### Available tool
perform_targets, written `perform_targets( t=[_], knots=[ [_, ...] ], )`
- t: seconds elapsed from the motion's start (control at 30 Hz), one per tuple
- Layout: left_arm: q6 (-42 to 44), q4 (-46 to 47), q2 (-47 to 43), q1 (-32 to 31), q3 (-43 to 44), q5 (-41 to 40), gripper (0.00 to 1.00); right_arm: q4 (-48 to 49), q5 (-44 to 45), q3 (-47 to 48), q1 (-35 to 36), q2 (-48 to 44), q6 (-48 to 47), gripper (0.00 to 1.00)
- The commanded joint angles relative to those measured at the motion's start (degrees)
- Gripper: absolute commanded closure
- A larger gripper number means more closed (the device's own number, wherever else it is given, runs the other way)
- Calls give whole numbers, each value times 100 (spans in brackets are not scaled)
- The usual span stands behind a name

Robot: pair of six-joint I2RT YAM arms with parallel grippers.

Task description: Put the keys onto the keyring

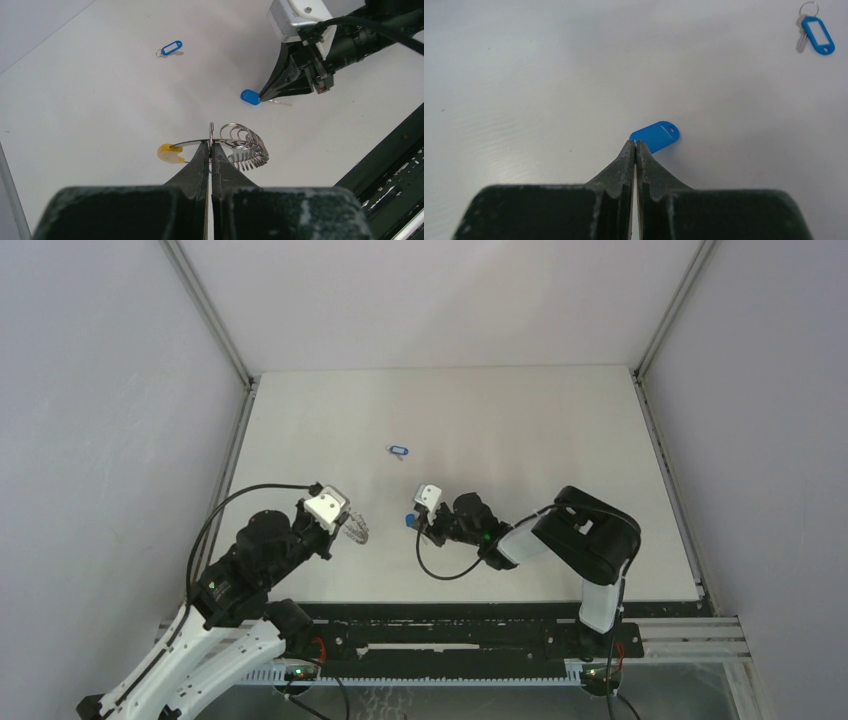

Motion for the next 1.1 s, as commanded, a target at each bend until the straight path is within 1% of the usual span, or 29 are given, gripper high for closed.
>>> perform_targets(
  t=[0.0,0.17,0.3,0.4,0.47,0.53,0.6,0.7,0.8,0.9,1.07],
  knots=[
    [105,248,-32,71,-19,-42,100,880,-95,356,-55,438,119,100],
    [103,250,-31,95,-19,-30,99,939,-103,371,-75,671,138,100],
    [110,252,-20,115,-11,-6,100,700,-207,372,-75,693,143,96],
    [95,249,-19,124,-11,6,100,390,-243,378,-75,489,136,88],
    [95,247,-39,121,-10,-4,100,45,-256,380,-80,222,120,80],
    [86,253,-57,133,-10,-11,100,-542,-273,479,-112,-87,106,72],
    [74,252,-84,133,-10,-48,100,-1368,-145,687,-134,-446,158,64],
    [47,261,-147,150,-10,-171,100,-2584,-106,1011,-188,-790,141,59],
    [30,261,-187,175,-13,-232,100,-3805,13,1463,-216,-971,65,58],
    [8,260,-200,202,-14,-325,100,-4969,270,2034,-190,-960,-45,59],
    [-41,259,-204,300,-15,-506,100,-6031,533,2693,-141,-854,-9,62]
  ],
)
